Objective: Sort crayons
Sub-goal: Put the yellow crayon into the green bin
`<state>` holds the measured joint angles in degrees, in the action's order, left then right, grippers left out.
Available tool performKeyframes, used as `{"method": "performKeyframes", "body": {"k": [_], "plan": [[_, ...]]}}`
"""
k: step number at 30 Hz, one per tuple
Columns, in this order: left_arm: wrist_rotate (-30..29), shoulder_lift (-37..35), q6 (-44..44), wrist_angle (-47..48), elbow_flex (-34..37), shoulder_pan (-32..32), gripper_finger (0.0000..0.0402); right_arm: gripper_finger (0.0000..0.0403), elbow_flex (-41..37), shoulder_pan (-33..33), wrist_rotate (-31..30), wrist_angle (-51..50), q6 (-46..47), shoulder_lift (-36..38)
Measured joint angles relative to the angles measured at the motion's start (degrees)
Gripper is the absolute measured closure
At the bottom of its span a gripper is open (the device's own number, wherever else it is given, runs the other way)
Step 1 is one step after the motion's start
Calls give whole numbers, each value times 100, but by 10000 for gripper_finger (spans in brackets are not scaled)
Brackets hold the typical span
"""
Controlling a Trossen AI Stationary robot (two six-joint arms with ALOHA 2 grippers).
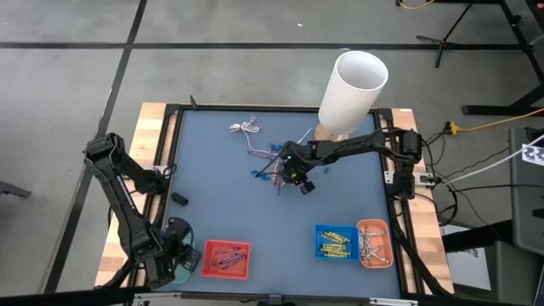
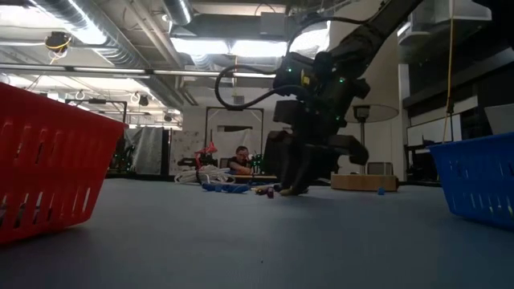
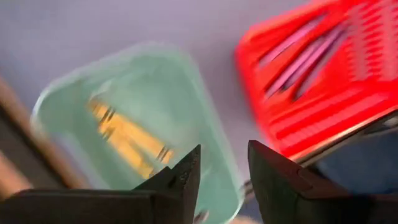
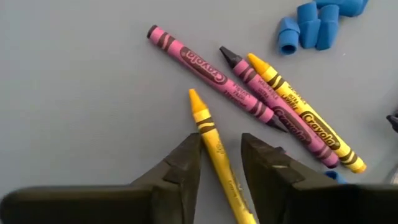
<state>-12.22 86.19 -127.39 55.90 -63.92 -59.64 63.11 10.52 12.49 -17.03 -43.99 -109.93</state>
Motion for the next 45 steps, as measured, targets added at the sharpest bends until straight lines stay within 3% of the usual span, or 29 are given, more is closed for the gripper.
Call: {"method": "performKeyframes", "body": {"k": [5,10,20,29,45], "plan": [[-1287,0,80,2,0,0,296,328,4,-2,23,-190,13,-6],[-2205,0,503,0,0,77,307,388,0,-4,46,-251,13,-7],[-3856,0,2775,-62,0,854,315,373,277,-4,231,-595,486,-36],[-4025,0,5016,-413,0,1782,315,396,1078,-7,1084,-1193,1292,-42],[-3830,-2,8786,-1549,0,3001,316,382,1676,-7,2189,-541,3268,-28]]}}
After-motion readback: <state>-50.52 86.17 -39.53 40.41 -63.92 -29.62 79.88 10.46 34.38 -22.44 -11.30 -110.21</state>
